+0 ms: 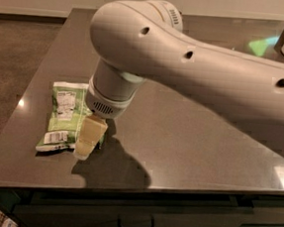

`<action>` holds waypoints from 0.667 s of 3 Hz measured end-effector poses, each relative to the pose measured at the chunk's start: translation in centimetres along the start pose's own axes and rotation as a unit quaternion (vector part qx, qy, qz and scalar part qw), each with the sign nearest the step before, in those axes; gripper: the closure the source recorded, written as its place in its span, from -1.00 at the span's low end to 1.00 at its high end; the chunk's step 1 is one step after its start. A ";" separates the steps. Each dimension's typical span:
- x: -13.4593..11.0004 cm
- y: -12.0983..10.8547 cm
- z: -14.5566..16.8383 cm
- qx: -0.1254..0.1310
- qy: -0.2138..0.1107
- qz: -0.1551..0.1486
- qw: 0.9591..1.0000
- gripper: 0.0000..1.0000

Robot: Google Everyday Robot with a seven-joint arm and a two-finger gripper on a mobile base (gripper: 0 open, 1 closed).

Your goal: Move green jalapeno chip bag near rxbar blueberry

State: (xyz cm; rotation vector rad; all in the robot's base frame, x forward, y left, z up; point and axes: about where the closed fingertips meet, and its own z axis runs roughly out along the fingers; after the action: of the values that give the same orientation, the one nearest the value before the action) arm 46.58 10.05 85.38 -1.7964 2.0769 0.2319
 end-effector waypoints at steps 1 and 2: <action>-0.8 0.4 1.5 -0.004 0.005 0.000 1.000 -1.00; -1.2 0.4 2.5 -0.006 0.010 -0.002 1.000 -0.66</action>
Offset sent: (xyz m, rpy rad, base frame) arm 0.0067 0.0299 -0.0322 -0.0321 0.0265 0.0117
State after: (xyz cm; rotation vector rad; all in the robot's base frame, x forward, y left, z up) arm 46.74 12.12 83.51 -1.8174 2.0893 0.2260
